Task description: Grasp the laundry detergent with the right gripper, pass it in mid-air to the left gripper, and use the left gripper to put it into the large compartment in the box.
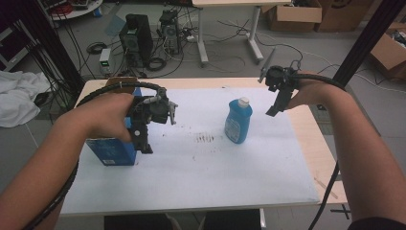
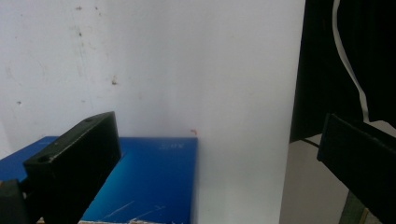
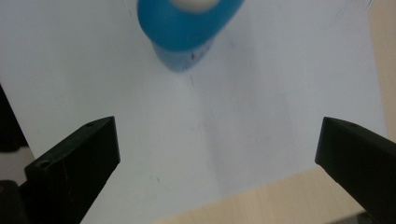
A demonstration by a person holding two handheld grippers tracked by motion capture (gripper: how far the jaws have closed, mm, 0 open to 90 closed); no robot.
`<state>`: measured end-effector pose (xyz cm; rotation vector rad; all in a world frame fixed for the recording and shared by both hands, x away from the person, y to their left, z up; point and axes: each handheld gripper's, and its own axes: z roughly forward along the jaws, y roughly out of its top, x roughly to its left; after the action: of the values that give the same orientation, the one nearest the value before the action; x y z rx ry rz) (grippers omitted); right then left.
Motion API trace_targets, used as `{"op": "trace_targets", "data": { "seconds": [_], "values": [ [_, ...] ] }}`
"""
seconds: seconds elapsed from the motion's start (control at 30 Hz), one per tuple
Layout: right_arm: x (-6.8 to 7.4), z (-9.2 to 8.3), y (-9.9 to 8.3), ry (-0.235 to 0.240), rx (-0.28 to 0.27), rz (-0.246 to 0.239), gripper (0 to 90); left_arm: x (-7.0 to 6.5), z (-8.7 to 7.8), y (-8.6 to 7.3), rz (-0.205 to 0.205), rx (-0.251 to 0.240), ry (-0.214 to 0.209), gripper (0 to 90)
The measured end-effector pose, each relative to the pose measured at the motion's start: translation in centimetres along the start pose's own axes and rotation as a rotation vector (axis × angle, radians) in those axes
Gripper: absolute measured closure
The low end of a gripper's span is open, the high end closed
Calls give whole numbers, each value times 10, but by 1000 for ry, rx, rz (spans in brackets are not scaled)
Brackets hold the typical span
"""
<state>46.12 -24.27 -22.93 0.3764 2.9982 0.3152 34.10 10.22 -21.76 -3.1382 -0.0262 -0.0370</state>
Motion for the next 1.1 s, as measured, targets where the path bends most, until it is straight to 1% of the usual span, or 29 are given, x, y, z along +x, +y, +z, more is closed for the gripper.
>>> {"op": "trace_targets", "data": {
  "seconds": [0.07,0.1,0.17,0.2,0.23,0.27,0.3,0.33,0.4,0.43,0.47,0.53,0.57,0.6,0.63,0.67,0.7,0.73,0.77,0.8,0.83,0.87,0.9,0.93,0.97,1.1],
  "values": [
    [1,-8,-1,11,-95,7,0,-1,0,1,2,-1,1,1],
    [2,-15,-3,26,-193,20,0,-1,-1,1,3,5,2,1],
    [3,-21,-4,34,-294,34,0,-1,-1,1,2,2,2,1],
    [3,-21,-4,34,-294,34,0,-1,-2,1,2,-1,3,1],
    [2,-25,-4,29,-404,51,0,-1,-2,1,2,3,4,1],
    [2,-25,-4,29,-404,51,0,-1,-2,1,0,3,3,1],
    [1,-30,-3,-2,-522,82,0,-1,-1,1,-2,0,3,1],
    [1,-30,-3,-2,-522,82,0,-1,-1,1,-1,1,3,1],
    [-1,-35,-3,-41,-650,136,0,-2,-1,2,1,4,4,1],
    [-4,-39,-4,-90,-735,191,0,-2,-2,2,2,4,3,1],
    [-4,-39,-4,-90,-735,191,0,-3,-2,1,2,2,5,1],
    [-5,-41,-5,-139,-773,223,0,-4,-2,1,2,-1,6,0],
    [-5,-41,-6,-159,-778,234,0,-4,-2,0,3,-3,7,1],
    [-5,-41,-11,-180,-786,249,0,-5,-2,0,-2,-5,7,1],
    [-5,-40,-15,-183,-790,257,0,-5,-2,-1,-3,-9,5,1],
    [-5,-40,-15,-183,-790,257,0,-5,-2,-2,1,-6,6,1],
    [-4,-38,-25,-199,-792,272,0,-4,-2,-3,1,-4,5,1],
    [-3,-37,-31,-204,-792,280,0,-4,-2,-3,1,-6,6,1],
    [-3,-37,-31,-204,-792,280,0,-3,-2,-4,-2,-4,6,1],
    [-1,-35,-38,-201,-796,287,0,-3,-2,-4,-2,-5,6,1],
    [1,-34,-45,-213,-804,293,0,-3,-1,-5,0,-7,5,1],
    [4,-32,-55,-211,-817,301,0,-3,-1,-5,1,-10,6,1],
    [6,-30,-61,-212,-819,307,0,-3,-1,-5,4,-13,5,1],
    [12,-26,-75,-222,-829,322,0,-3,0,-5,7,-14,4,0],
    [12,-26,-75,-222,-829,322,0,-4,0,-4,10,-13,4,0],
    [26,-12,-96,-207,-856,334,0,-5,0,-3,18,-21,6,0]
  ]
}}
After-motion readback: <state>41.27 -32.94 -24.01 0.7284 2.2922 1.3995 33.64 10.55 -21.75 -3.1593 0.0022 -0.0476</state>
